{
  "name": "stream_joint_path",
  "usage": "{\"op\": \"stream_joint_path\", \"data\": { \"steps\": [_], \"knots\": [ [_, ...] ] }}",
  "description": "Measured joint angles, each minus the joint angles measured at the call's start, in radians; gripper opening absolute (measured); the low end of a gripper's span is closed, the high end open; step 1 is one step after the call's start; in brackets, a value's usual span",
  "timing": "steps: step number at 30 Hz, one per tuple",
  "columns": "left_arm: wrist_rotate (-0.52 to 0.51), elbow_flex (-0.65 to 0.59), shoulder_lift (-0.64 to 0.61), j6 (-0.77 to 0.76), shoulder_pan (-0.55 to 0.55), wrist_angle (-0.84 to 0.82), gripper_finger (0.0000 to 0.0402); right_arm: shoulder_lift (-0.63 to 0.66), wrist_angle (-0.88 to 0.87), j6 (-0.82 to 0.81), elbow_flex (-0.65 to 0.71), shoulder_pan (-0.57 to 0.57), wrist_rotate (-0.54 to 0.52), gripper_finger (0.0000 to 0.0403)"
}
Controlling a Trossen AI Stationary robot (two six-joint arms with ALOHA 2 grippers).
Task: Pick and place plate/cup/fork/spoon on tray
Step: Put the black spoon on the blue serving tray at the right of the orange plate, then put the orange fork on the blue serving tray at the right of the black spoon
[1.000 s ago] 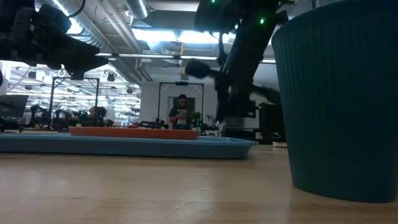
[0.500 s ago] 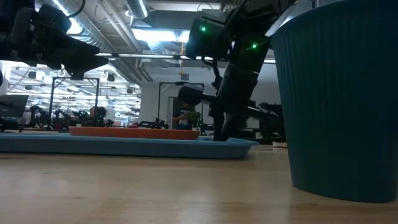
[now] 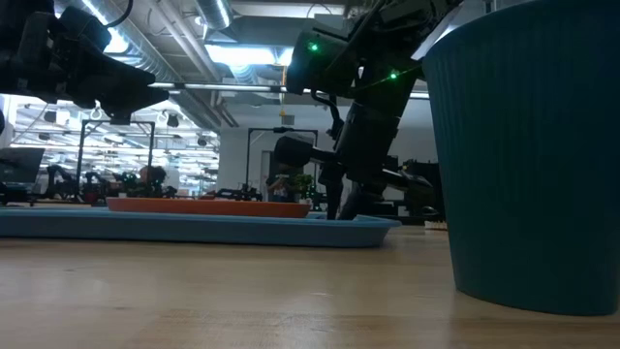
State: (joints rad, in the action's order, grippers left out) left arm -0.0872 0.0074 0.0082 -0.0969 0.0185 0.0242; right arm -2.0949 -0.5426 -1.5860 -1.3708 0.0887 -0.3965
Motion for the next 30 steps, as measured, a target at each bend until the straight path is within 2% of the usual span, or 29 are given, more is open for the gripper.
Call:
{"op": "stream_joint_path", "data": {
  "steps": [17,22,25,30],
  "knots": [
    [0.0,0.0,0.0,0.0,0.0,0.0,0.0208,-0.001,-0.007,0.0,0.0,0.0,-0.006,0.0043],
    [0.0,0.0,0.0,0.0,0.0,0.0,0.0208,-0.001,-0.021,-0.058,0.0,0.0,-0.007,0.0045],
    [0.0,0.0,0.0,0.0,0.0,0.0,0.0208,-0.002,-0.023,-0.079,0.0,0.0,-0.03,0.0059],
    [0.0,0.0,0.0,0.0,0.0,0.0,0.0208,-0.002,-0.025,-0.059,0.0,0.001,-0.047,0.0108]
  ]
}}
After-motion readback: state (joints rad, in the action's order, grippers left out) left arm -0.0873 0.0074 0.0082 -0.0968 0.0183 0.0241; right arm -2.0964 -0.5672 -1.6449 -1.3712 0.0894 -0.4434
